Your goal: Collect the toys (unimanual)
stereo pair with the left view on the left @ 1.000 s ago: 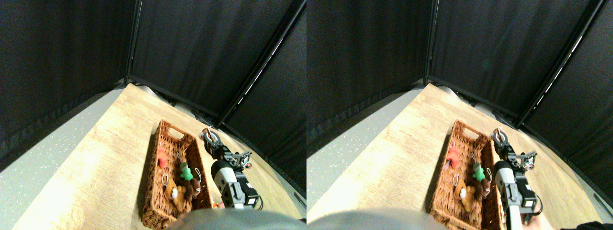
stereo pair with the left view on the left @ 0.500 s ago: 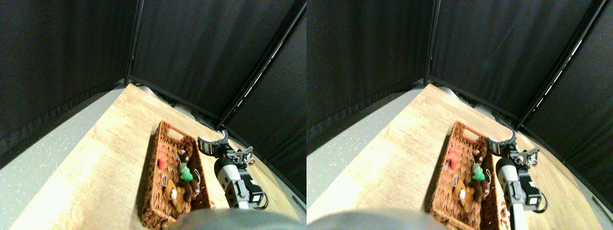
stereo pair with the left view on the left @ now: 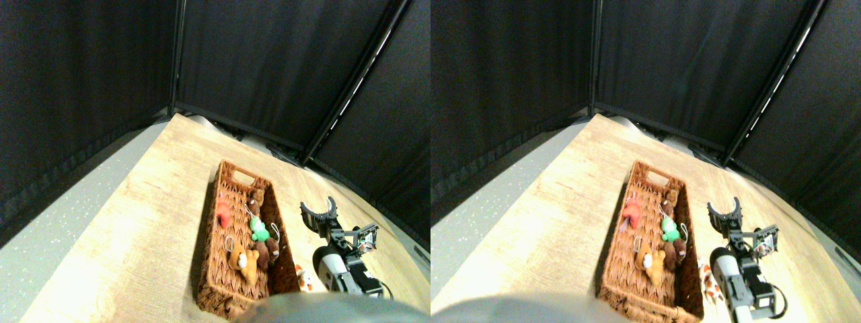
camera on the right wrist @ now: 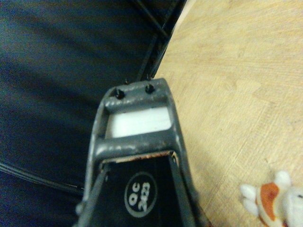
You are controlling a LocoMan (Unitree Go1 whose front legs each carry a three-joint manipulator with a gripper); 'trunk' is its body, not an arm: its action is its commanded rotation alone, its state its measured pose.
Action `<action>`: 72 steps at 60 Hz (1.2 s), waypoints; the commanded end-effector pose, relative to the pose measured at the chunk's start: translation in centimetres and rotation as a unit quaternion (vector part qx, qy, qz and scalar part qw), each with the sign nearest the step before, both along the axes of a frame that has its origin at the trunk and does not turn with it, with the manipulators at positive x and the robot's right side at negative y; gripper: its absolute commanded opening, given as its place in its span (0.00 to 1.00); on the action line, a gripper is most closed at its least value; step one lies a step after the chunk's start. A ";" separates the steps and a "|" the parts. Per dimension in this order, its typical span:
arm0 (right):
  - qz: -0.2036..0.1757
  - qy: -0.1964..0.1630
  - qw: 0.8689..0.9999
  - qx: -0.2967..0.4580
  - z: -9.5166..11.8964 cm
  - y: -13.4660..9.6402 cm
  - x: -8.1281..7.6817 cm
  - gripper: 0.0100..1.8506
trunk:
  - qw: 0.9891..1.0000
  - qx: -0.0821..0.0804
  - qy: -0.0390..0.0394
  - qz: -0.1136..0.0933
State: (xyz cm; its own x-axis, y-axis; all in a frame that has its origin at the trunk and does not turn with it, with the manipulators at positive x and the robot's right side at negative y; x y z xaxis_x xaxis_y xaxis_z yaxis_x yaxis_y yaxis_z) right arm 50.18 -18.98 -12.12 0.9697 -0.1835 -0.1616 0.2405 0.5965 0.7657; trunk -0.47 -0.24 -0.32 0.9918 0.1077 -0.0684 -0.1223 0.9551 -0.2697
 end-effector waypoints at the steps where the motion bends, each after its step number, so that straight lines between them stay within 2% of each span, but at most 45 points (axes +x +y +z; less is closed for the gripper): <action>1: 0.003 -0.071 0.997 0.018 1.2 -1.5 -0.7 0.26 | 1.000 0.003 0.013 -0.006; 3: 0.001 -0.072 0.997 0.028 0.9 -1.8 -1.3 0.27 | 1.000 0.004 0.015 -0.007; 7: -0.029 -0.067 0.996 0.054 0.4 -2.2 -2.3 0.25 | 1.000 0.007 0.016 -0.010; 14: -0.026 -0.049 0.996 0.070 -0.9 -2.9 -3.2 0.25 | 1.000 0.010 0.018 -0.014; 21: -0.037 -0.039 0.995 0.085 -2.1 -3.3 -4.3 0.28 | 0.999 0.013 0.024 -0.018; 23: -0.040 -0.025 0.993 0.109 -2.5 -3.3 -4.7 0.31 | 0.999 0.013 0.024 -0.018; 26: -0.041 -0.014 0.994 0.096 -3.2 -3.6 -5.1 0.34 | 0.999 0.013 0.025 -0.019; 32: -0.042 -0.010 0.995 0.085 -3.9 -3.9 -5.6 0.34 | 0.999 0.015 0.026 -0.020; 41: -0.053 -0.013 0.995 0.078 -4.3 -4.4 -5.3 0.29 | 0.999 0.016 0.025 -0.020; 47: -0.032 -0.008 0.996 0.081 -4.5 -4.5 -5.0 0.29 | 0.999 0.015 0.025 -0.019; 51: -0.028 0.011 0.996 0.087 -4.6 -4.5 -5.0 0.31 | 0.999 0.012 0.026 -0.016; 54: -0.026 0.038 0.993 0.108 -4.8 -4.7 -5.0 0.32 | 0.999 0.011 0.026 -0.016; 57: -0.017 0.046 0.992 0.112 -4.9 -4.7 -5.1 0.31 | 1.000 0.009 0.026 -0.015; 62: 0.022 0.084 0.986 0.141 -4.7 -4.4 -5.6 0.45 | 1.000 0.006 0.027 -0.014; 67: 0.042 0.103 0.980 0.167 -4.5 -4.2 -6.0 0.47 | 0.999 0.004 0.028 -0.014; 72: 0.044 0.108 0.977 0.181 -4.6 -4.1 -6.0 0.47 | 1.000 0.002 0.027 -0.012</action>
State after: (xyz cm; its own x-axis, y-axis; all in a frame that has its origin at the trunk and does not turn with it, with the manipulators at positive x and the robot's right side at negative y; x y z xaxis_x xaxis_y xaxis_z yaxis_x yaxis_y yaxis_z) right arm 43.98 -23.35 -17.11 0.9044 -0.0149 -0.4265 0.4054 0.3418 0.8478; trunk -0.61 -0.29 -0.28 0.9934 0.0749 -0.0865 -0.0939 0.9657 -0.2422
